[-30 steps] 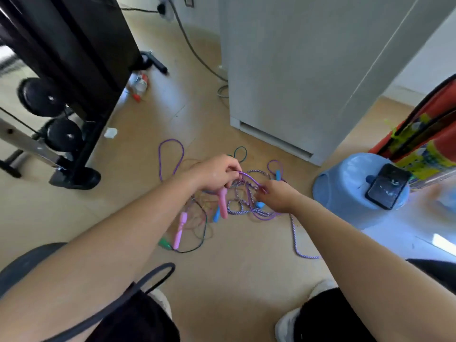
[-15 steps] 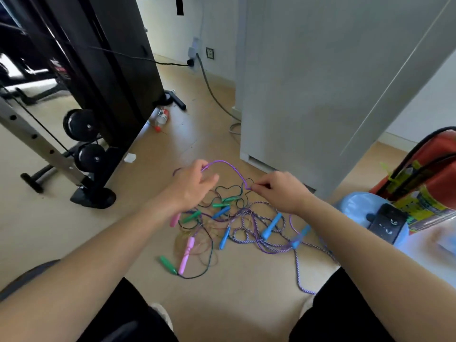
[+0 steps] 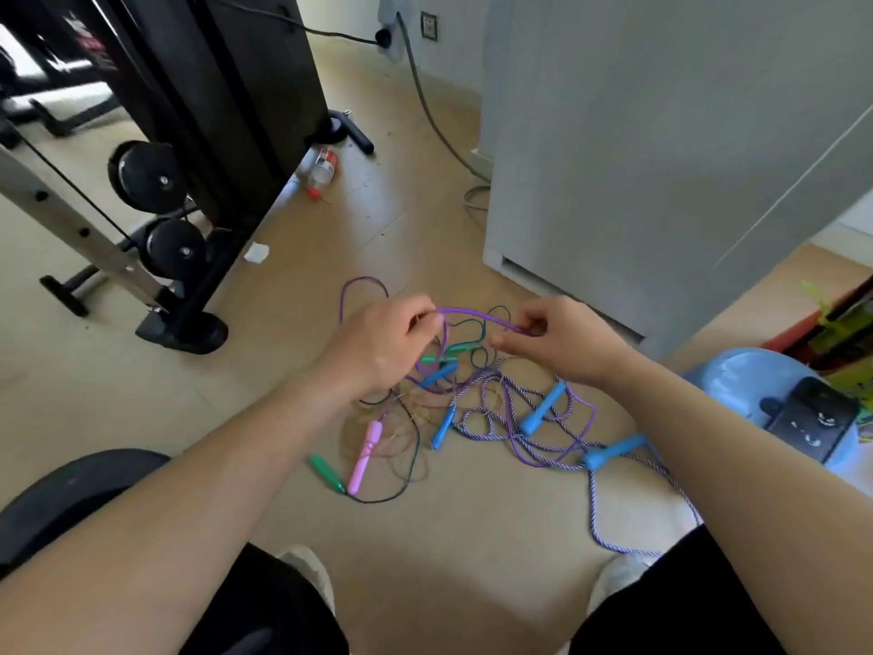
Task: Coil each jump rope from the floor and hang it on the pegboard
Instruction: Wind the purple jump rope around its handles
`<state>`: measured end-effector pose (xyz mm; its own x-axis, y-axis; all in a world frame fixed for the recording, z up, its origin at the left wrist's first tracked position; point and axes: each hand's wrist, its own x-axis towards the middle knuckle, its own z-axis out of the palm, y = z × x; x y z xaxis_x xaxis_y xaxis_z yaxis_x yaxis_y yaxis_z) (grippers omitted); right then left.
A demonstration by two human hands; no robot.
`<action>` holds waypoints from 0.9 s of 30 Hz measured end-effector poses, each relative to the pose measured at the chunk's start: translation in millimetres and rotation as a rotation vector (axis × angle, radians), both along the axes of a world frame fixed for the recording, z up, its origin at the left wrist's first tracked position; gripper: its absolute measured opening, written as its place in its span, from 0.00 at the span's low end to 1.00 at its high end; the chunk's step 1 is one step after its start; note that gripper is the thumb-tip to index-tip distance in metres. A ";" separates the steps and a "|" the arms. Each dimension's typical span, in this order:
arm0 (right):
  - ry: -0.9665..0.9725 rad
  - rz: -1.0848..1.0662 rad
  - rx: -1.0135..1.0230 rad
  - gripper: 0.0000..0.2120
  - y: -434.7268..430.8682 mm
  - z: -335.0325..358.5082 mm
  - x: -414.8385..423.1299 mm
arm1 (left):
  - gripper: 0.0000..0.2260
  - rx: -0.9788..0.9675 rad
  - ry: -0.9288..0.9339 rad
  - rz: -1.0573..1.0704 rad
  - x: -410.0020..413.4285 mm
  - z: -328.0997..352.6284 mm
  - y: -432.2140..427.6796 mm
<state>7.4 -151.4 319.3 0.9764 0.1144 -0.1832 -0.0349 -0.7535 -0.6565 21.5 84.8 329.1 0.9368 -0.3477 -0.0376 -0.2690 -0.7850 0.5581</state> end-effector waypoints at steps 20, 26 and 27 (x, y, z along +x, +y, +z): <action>0.153 0.298 -0.316 0.12 40.3 9.2 -0.6 | 0.22 0.048 0.250 -0.075 1.2 2.2 12.4; 0.007 0.133 -0.137 0.16 32.7 8.7 0.0 | 0.12 0.022 0.178 -0.063 4.7 0.0 11.8; 0.019 0.095 -0.114 0.16 24.2 3.6 1.9 | 0.14 0.019 0.155 0.001 7.6 4.3 15.5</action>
<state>9.2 -127.2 322.9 0.9584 0.1832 -0.2189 0.0280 -0.8235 -0.5666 29.0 100.3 333.4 0.9197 -0.3446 -0.1883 -0.1799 -0.7960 0.5779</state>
